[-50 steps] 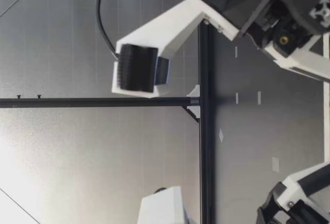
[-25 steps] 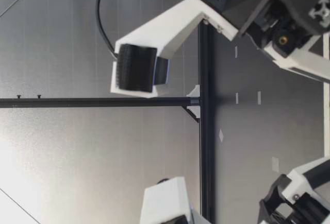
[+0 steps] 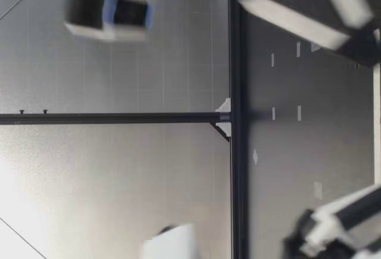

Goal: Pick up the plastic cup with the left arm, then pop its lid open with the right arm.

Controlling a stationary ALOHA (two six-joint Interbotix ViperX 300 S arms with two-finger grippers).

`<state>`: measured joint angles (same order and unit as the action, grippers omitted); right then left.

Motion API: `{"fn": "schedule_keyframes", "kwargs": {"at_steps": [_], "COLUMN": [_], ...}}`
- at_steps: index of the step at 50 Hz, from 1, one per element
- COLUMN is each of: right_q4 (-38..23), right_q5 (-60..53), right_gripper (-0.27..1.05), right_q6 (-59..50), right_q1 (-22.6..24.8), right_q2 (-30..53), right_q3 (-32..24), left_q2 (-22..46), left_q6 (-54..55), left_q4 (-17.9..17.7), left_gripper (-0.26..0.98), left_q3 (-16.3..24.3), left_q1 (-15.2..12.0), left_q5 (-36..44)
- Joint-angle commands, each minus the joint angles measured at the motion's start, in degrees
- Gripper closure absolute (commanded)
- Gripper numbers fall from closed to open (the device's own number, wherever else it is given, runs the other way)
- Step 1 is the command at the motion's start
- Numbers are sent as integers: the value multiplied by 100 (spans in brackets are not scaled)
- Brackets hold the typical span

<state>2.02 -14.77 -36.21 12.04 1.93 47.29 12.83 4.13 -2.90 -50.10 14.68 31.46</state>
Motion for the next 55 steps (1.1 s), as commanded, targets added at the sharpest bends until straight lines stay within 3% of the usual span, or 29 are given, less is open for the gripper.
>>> {"fn": "schedule_keyframes", "kwargs": {"at_steps": [1,8,17,21,27,31,55], "right_q4": [0,0,-62,-185,-237,-237,-264], "right_q5": [-958,-2804,-3287,-3384,-3472,-3463,-4852], "right_gripper": [87,87,83,71,31,14,20], "right_q6": [-396,-932,-1002,-1002,-1037,-1055,-1758], "right_q1": [-132,-220,-281,-316,-422,-475,-659], "right_q2": [-352,-149,220,211,70,35,141], "right_q3": [272,677,457,431,527,589,536], "left_q2": [-413,-729,-1002,-1090,-1230,-1301,-1547], "left_q6": [-193,-650,-1301,-1468,-1538,-1582,-1652], "left_q4": [-79,-545,-1204,-1283,-1283,-1283,-1195], "left_gripper": [64,64,64,64,64,64,64], "left_q3": [-79,-360,-580,-624,-659,-659,-694], "left_q1": [-26,-132,-141,-141,-141,-132,-141], "left_q5": [431,1204,1978,2083,2083,2083,2083]}}
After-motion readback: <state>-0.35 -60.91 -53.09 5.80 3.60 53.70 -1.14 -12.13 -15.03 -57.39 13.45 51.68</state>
